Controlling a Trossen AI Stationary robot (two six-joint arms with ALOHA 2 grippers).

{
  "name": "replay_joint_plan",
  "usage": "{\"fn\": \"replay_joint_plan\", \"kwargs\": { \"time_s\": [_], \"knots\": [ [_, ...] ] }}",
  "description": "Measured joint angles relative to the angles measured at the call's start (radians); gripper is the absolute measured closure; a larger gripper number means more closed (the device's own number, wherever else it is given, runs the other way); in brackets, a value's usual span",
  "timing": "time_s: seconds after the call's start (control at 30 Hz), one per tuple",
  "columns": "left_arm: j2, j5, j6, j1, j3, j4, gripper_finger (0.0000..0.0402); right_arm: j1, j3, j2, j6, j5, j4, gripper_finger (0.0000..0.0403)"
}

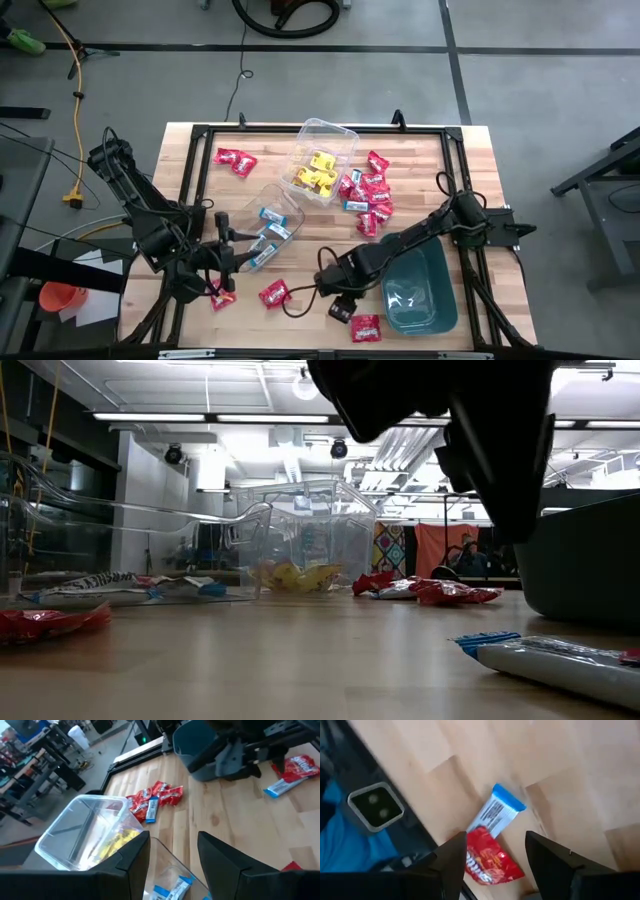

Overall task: Sort candy
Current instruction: Put the white chocolate into the transparent bin

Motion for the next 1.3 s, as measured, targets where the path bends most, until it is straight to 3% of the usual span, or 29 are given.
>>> {"fn": "replay_joint_plan", "kwargs": {
  "time_s": [0.37,0.57,0.8,1.3],
  "knots": [
    [0.000,-0.040,0.097,0.000,0.000,0.001,0.0247,0.028,0.008,0.020,0.173,0.057,0.005,0.0206],
    [0.000,-0.054,0.115,0.000,0.000,0.002,0.0247,0.037,0.088,0.099,0.122,0.045,-0.022,0.0206],
    [0.000,-0.053,0.109,0.000,0.000,0.006,0.0247,0.032,0.126,0.106,0.100,0.139,-0.175,0.0206],
    [0.000,-0.050,0.033,0.000,0.000,0.006,0.0247,0.042,0.127,0.146,0.116,0.155,-0.139,0.0206]
  ]
}}
